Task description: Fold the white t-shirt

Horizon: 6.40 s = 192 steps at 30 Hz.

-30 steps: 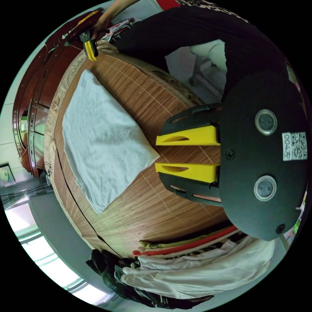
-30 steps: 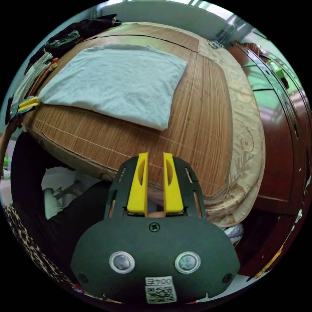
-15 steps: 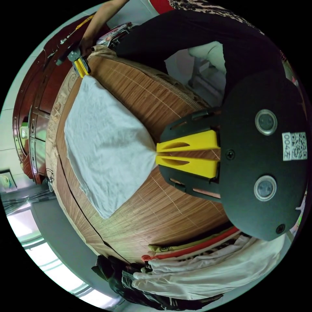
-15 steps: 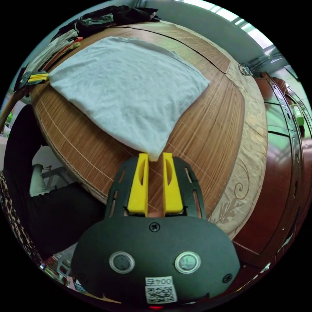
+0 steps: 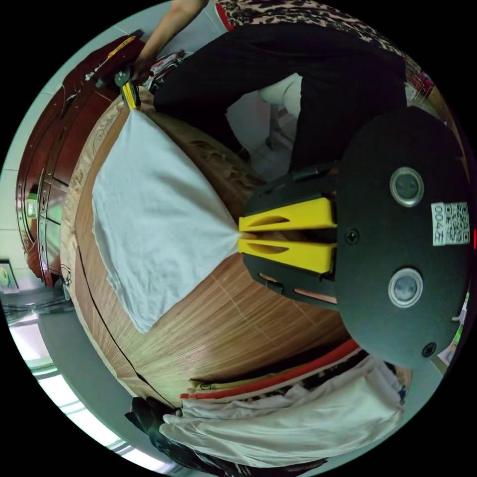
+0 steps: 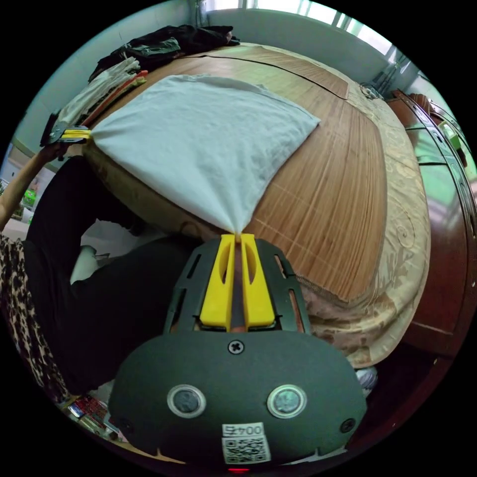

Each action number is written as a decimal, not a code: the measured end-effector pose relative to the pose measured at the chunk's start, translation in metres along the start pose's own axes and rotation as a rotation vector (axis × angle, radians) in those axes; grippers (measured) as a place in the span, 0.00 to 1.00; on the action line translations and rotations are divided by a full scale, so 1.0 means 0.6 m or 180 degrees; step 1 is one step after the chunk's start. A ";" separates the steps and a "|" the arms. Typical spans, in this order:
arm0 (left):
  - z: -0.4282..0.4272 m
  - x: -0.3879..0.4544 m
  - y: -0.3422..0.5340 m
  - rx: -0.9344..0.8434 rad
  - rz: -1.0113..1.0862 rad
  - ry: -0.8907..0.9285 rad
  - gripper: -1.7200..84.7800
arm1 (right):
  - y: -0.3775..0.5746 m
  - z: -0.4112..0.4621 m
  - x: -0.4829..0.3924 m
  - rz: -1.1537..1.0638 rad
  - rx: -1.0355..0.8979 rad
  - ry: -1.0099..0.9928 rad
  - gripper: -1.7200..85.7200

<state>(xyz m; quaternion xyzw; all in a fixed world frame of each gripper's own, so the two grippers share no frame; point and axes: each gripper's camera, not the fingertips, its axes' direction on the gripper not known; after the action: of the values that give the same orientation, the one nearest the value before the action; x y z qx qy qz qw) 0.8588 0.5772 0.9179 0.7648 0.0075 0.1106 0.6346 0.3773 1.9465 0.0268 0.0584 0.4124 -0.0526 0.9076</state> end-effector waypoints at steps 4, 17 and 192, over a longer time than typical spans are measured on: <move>-0.022 -0.021 0.025 -0.0195 -0.0035 -0.0028 0.04 | 0.048 -0.016 0.023 0.0208 -0.0175 0.0238 0.08; -0.017 -0.084 -0.108 -0.0171 -0.0463 -0.0016 0.02 | -0.026 -0.017 0.007 0.0368 0.0113 -0.0098 0.09; -0.167 0.681 -0.945 0.0901 0.0236 0.0535 0.04 | 0.188 0.284 0.444 0.1676 0.1298 -0.1526 0.23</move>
<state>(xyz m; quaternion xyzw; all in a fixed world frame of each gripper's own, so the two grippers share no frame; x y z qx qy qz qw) 1.3127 0.8467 0.4491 0.8344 0.0478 0.1953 0.5131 0.6942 2.0197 -0.0559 0.3268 0.1414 0.0887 0.9302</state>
